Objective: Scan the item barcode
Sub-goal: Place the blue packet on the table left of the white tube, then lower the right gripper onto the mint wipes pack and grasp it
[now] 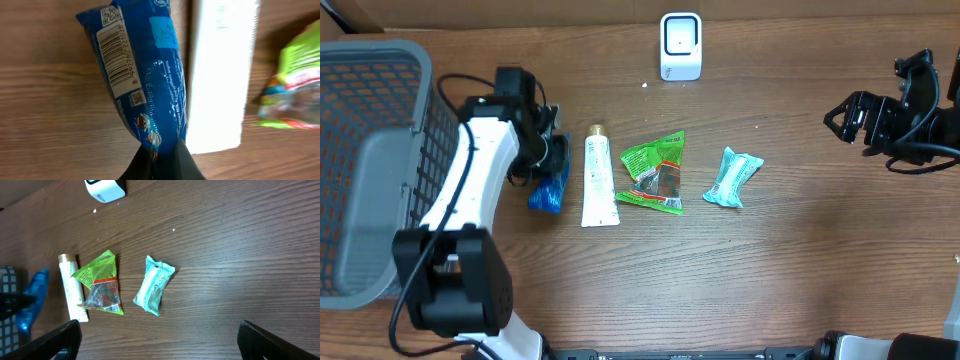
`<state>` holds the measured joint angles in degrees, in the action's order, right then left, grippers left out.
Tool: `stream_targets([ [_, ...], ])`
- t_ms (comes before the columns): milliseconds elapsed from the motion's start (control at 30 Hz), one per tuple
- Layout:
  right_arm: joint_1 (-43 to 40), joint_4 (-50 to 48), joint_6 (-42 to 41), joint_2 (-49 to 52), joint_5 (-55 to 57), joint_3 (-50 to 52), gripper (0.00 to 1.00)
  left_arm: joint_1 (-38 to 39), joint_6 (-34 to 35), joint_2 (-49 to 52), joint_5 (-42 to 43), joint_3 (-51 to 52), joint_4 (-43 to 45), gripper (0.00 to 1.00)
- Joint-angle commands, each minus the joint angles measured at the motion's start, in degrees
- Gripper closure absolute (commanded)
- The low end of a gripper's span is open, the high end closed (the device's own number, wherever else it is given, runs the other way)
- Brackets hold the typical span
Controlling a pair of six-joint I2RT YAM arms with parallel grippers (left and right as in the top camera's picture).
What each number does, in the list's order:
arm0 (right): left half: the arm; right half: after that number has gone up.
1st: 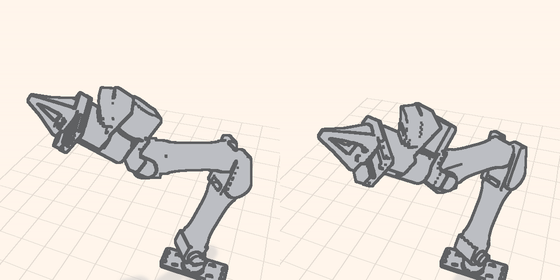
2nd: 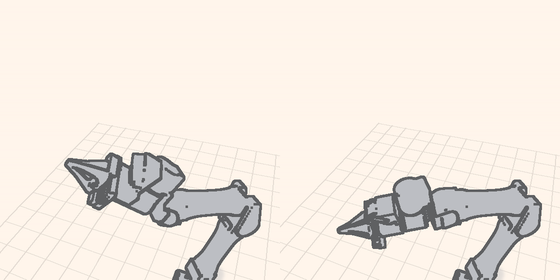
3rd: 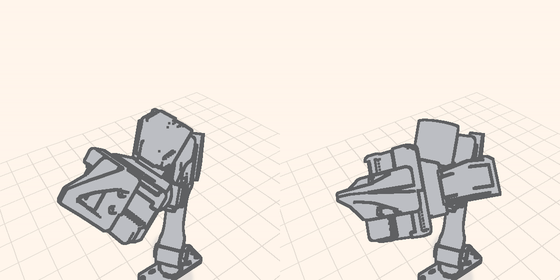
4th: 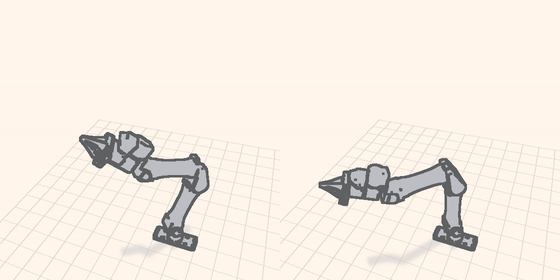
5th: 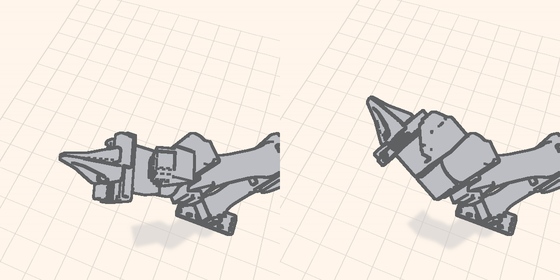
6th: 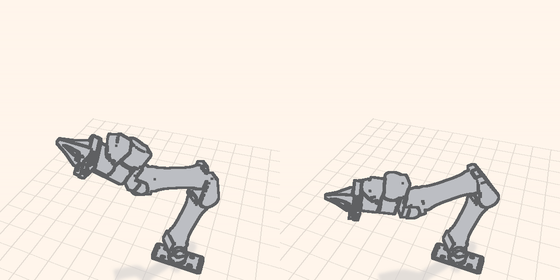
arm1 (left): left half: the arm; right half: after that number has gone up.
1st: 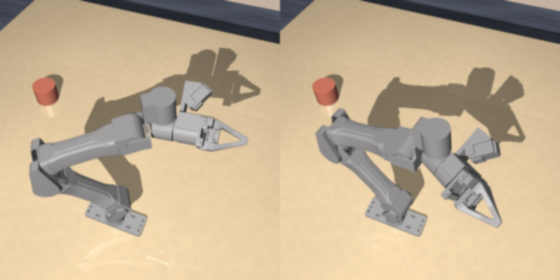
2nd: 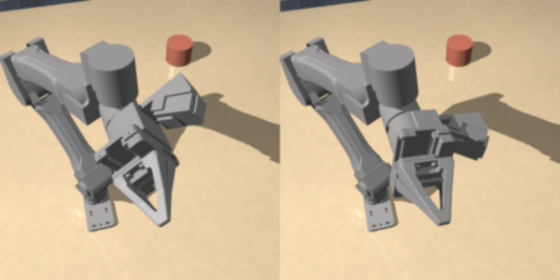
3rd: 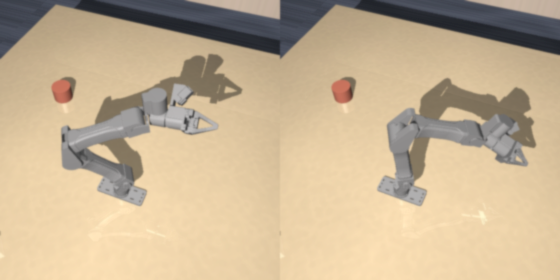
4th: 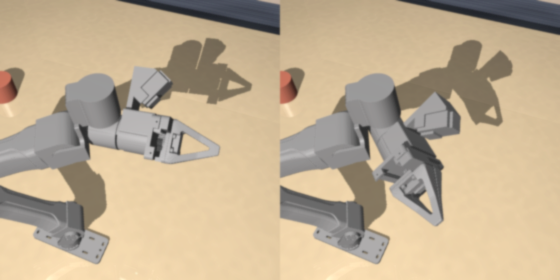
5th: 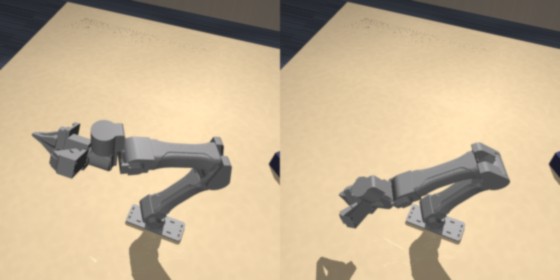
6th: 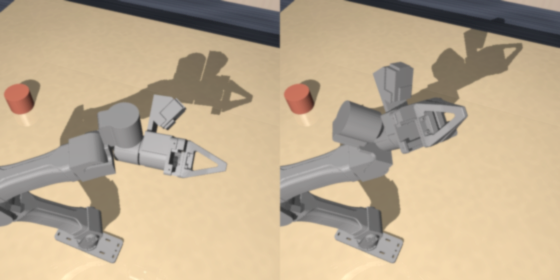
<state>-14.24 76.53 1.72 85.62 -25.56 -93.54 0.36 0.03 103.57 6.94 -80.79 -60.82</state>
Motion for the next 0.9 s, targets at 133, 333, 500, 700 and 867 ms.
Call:
stream_targets([
  [133,-0.1,-0.7,0.0,-0.7,-0.7,-1.3,0.0,0.2,-2.5,5.7,2.0,4.5,5.7,0.89],
  [333,-0.1,-0.7,0.0,-0.7,-0.7,-1.3,0.0,0.4,-3.2,5.5,3.2,3.1,4.4,0.29],
  [500,0.8,-0.8,-0.1,-0.7,-1.6,-0.8,0.0,0.3,-0.9,4.9,3.2,-8.5,-4.2,0.25],
  [700,4.9,-2.2,-4.1,0.0,-1.9,2.6,0.03,0.4,3.1,1.7,4.1,-30.9,-13.6,0.28],
  [867,6.7,-8.2,-16.0,1.0,-1.6,9.8,0.09,0.4,5.4,-1.5,5.8,-39.1,-13.6,0.28],
])
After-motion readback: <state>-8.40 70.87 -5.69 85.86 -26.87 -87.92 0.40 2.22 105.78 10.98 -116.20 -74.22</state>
